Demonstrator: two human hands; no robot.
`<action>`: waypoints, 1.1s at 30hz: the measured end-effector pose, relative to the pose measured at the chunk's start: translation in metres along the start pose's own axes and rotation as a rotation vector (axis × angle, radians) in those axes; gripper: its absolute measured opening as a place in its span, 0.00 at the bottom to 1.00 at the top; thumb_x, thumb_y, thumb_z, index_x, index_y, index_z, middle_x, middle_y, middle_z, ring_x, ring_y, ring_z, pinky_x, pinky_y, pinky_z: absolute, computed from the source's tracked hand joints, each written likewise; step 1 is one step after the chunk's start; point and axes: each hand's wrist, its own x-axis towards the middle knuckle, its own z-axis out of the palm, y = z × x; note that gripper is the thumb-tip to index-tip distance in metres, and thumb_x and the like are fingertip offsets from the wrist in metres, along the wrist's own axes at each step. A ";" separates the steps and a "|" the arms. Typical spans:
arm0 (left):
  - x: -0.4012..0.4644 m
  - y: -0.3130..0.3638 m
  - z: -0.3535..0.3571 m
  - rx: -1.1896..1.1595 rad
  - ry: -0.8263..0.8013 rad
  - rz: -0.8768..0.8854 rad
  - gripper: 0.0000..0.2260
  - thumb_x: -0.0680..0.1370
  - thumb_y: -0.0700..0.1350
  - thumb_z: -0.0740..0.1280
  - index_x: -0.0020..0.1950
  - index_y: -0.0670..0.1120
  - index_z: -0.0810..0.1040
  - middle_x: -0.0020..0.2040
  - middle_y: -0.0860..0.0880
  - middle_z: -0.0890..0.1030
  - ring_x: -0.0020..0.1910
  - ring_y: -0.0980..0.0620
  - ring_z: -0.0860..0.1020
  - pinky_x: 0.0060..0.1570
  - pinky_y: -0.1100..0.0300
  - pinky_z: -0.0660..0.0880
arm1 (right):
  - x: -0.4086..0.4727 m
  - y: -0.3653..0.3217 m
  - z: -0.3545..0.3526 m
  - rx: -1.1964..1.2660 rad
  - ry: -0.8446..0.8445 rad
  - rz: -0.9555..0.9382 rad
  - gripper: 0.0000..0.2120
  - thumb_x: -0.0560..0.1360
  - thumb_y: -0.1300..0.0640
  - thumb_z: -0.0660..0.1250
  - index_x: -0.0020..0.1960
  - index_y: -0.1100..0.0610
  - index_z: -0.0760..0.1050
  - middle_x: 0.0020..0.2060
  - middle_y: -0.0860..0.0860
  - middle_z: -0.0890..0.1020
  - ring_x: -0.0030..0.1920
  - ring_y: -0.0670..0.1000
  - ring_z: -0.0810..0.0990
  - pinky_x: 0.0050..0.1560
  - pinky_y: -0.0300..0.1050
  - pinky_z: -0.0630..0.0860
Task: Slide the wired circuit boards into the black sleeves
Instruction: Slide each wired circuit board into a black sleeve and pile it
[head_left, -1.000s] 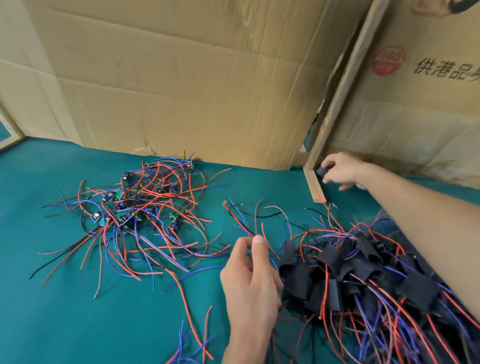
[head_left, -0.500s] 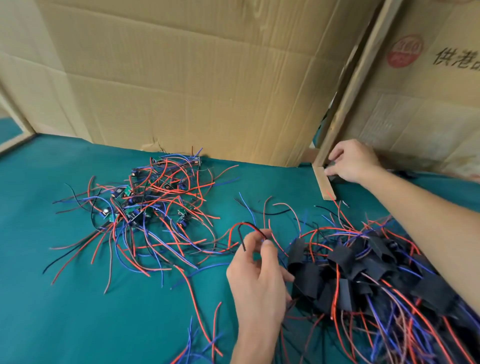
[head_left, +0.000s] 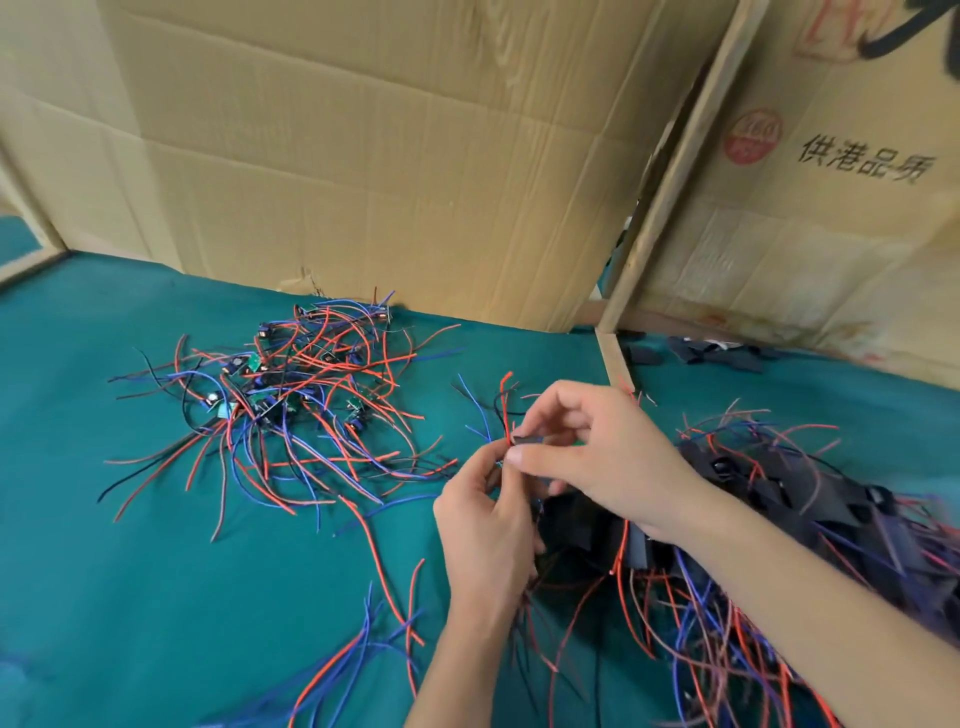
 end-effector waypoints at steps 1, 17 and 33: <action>0.000 -0.001 0.000 0.000 0.001 -0.002 0.08 0.79 0.45 0.64 0.45 0.51 0.82 0.31 0.51 0.82 0.21 0.53 0.74 0.23 0.65 0.68 | -0.002 -0.001 -0.001 -0.011 -0.030 -0.005 0.09 0.69 0.63 0.79 0.44 0.59 0.80 0.39 0.56 0.85 0.35 0.52 0.81 0.38 0.52 0.83; 0.004 -0.006 0.002 -0.083 0.015 -0.072 0.10 0.81 0.40 0.64 0.46 0.52 0.82 0.26 0.43 0.78 0.19 0.52 0.68 0.23 0.66 0.63 | -0.006 0.000 -0.013 0.057 0.056 0.026 0.10 0.68 0.66 0.80 0.45 0.55 0.85 0.39 0.53 0.86 0.36 0.49 0.85 0.41 0.42 0.81; 0.000 -0.002 0.008 0.043 0.109 0.027 0.12 0.81 0.40 0.67 0.37 0.47 0.78 0.20 0.55 0.68 0.19 0.58 0.68 0.23 0.70 0.60 | -0.021 -0.015 0.051 0.269 0.841 -0.444 0.13 0.74 0.66 0.76 0.47 0.56 0.73 0.47 0.62 0.81 0.53 0.52 0.87 0.54 0.49 0.83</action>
